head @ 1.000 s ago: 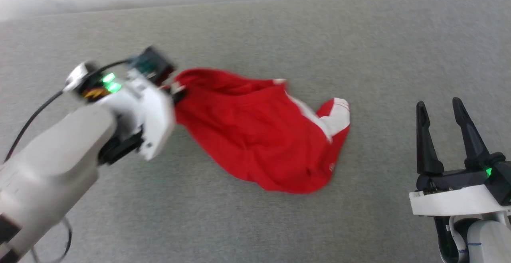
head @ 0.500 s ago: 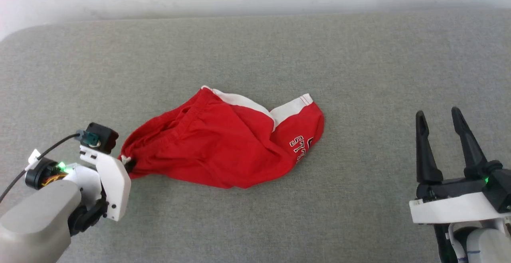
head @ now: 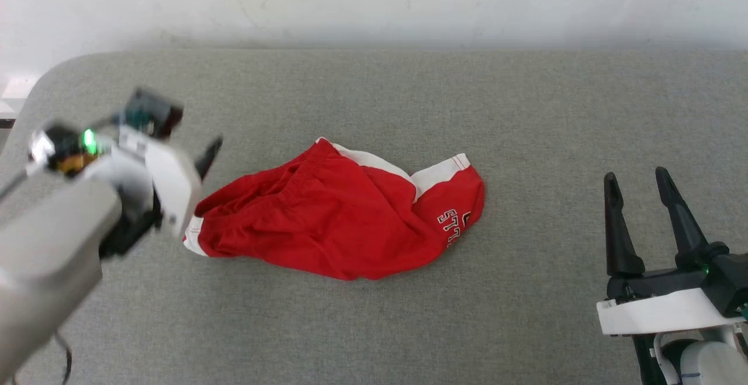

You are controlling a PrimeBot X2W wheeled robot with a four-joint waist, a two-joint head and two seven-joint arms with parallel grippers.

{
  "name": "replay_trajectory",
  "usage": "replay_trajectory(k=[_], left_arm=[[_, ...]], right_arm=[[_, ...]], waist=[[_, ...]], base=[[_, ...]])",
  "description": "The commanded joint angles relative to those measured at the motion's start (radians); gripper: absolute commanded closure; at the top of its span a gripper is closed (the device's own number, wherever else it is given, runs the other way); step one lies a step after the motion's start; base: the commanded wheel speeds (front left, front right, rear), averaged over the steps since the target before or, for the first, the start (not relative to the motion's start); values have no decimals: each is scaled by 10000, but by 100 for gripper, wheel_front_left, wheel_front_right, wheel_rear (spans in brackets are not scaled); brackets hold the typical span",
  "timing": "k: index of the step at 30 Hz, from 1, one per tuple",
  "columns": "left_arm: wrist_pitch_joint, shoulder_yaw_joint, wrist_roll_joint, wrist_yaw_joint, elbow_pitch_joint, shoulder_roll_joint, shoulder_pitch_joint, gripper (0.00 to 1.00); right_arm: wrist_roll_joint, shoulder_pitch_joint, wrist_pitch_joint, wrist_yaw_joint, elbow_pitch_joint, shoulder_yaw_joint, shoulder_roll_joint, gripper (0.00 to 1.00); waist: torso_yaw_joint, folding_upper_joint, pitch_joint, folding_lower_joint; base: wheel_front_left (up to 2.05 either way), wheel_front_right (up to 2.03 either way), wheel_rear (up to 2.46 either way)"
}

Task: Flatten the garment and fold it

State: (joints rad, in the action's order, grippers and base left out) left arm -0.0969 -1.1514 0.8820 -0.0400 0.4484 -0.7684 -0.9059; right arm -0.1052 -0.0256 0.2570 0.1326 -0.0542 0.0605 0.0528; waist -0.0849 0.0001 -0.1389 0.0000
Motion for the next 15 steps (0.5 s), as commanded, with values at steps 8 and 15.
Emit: replay_trajectory(k=[8,15], left_arm=[[-1534,-227,-476,864,-201,880,-2213,0],[-3704,-707,146,1586,887,1849,-3297,0]], right_arm=[[-29,-113,48,-19,-126,-116,-26,0],[-145,-576,48,-19,-181,-241,-26,0]], waist=[[301,-1,-430,0],[976,-1,-1126,0]], base=[[0,0,0],[0,0,0]])
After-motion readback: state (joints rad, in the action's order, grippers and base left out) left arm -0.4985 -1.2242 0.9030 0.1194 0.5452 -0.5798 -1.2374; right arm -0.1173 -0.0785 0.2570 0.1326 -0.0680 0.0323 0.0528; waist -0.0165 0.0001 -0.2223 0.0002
